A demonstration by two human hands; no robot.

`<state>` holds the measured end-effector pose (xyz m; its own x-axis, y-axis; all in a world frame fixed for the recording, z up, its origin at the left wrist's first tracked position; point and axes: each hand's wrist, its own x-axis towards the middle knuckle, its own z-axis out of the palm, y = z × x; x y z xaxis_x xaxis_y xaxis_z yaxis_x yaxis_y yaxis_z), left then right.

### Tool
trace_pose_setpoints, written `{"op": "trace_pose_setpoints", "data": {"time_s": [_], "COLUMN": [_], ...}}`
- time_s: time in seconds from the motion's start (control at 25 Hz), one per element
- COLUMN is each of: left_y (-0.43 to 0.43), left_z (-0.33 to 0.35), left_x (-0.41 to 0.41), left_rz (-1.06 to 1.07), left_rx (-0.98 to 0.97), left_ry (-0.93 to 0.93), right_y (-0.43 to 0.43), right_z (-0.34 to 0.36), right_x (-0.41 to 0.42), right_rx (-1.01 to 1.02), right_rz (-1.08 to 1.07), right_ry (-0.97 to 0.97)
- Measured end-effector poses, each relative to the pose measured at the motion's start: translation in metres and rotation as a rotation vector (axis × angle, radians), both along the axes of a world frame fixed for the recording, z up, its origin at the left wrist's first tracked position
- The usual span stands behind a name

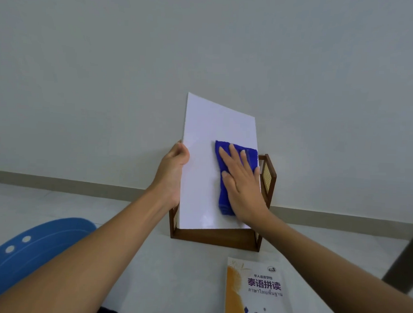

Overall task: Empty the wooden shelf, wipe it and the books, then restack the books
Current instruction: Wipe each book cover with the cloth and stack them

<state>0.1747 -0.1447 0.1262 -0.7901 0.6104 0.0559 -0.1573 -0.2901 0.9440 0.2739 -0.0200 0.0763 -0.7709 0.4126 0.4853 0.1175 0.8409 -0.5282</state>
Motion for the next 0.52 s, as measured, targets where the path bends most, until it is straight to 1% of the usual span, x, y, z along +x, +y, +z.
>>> {"op": "trace_pose_setpoints", "data": {"time_s": [0.12, 0.28, 0.4, 0.52], "left_y": [0.0, -0.003, -0.006, -0.007], "left_z": [-0.006, -0.008, -0.006, -0.006], "left_x": [0.0, -0.006, -0.014, -0.017], "left_rz": [0.03, 0.125, 0.206, 0.226], "left_rx": [0.013, 0.066, -0.002, -0.005], "left_ry": [-0.055, -0.126, -0.132, -0.145], "right_y": [-0.025, -0.048, -0.033, -0.017], "right_z": [-0.01, -0.024, -0.028, -0.028], "right_x": [0.0, 0.005, 0.013, 0.018], "right_rx": [0.037, 0.108, 0.178, 0.235], "right_rz": [0.123, 0.278, 0.44, 0.489], "right_ry": [-0.028, 0.029, 0.042, 0.068]}}
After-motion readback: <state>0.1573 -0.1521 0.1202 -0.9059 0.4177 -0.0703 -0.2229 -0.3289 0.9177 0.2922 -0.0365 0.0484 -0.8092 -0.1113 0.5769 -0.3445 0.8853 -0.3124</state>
